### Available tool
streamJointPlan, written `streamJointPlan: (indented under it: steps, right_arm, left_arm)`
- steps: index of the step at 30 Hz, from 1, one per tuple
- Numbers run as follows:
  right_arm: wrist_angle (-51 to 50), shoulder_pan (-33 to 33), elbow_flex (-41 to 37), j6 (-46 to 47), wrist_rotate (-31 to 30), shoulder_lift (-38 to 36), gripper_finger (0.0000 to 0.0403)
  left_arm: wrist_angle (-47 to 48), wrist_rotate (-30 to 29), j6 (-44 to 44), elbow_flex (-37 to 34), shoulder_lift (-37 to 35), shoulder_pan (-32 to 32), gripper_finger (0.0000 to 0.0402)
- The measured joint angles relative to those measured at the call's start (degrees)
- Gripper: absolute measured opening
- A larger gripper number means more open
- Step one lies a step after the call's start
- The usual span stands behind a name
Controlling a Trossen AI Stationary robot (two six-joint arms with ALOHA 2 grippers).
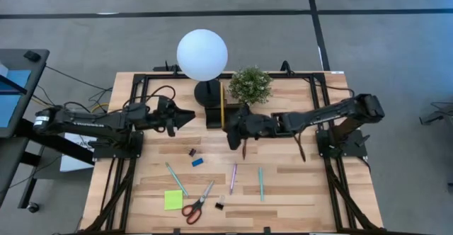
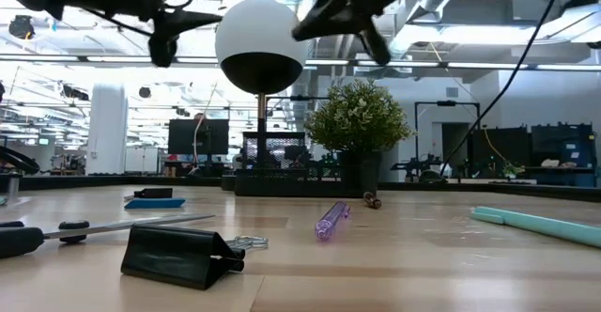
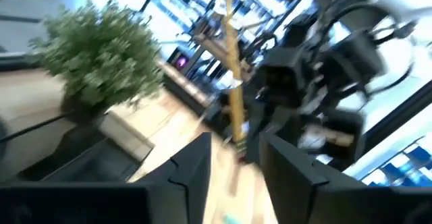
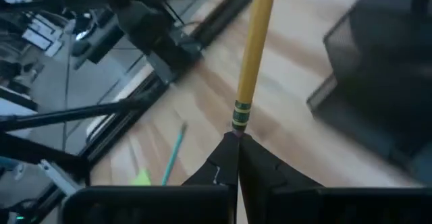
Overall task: Pick and place office supplies into organizer
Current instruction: Put the yellow pencil into the black desk organizer, then put the brown pen into the black desk organizer
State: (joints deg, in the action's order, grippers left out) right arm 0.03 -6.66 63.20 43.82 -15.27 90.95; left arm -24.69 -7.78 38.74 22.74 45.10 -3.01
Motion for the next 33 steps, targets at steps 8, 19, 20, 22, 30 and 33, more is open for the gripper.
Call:
streamJointPlan:
  steps: [8,19,20,22,30,33]
  right_arm:
    - [6.23,1.91,4.79,-5.52,3.38,7.65,0.0001]
    - [1.18,1.56,10.05,-7.93,2.54,10.97,0.0001]
    - [-0.04,1.43,10.05,-8.24,1.75,9.69,0.0001]
    - [-4.50,1.30,10.07,-9.19,-0.05,5.61,0.0001]
    - [-8.46,-0.50,10.21,-23.92,-10.40,-11.44,0.0000]
    - [-6.21,-1.15,10.18,-30.42,-10.45,-16.83,0.0000]
  left_arm:
    - [-15.39,-1.41,-0.88,0.02,9.36,-0.68,0.0188]
    - [-16.98,7.15,8.38,-0.02,18.96,-5.90,0.0192]
    - [-17.84,8.37,7.77,-0.02,18.29,-6.64,0.0192]
    - [-18.97,9.09,6.70,-0.02,15.64,-8.65,0.0188]
    - [-19.39,12.91,2.74,-0.02,-0.15,-16.31,0.0154]
    - [-18.15,18.01,-0.20,1.00,-6.06,-17.56,0.0148]
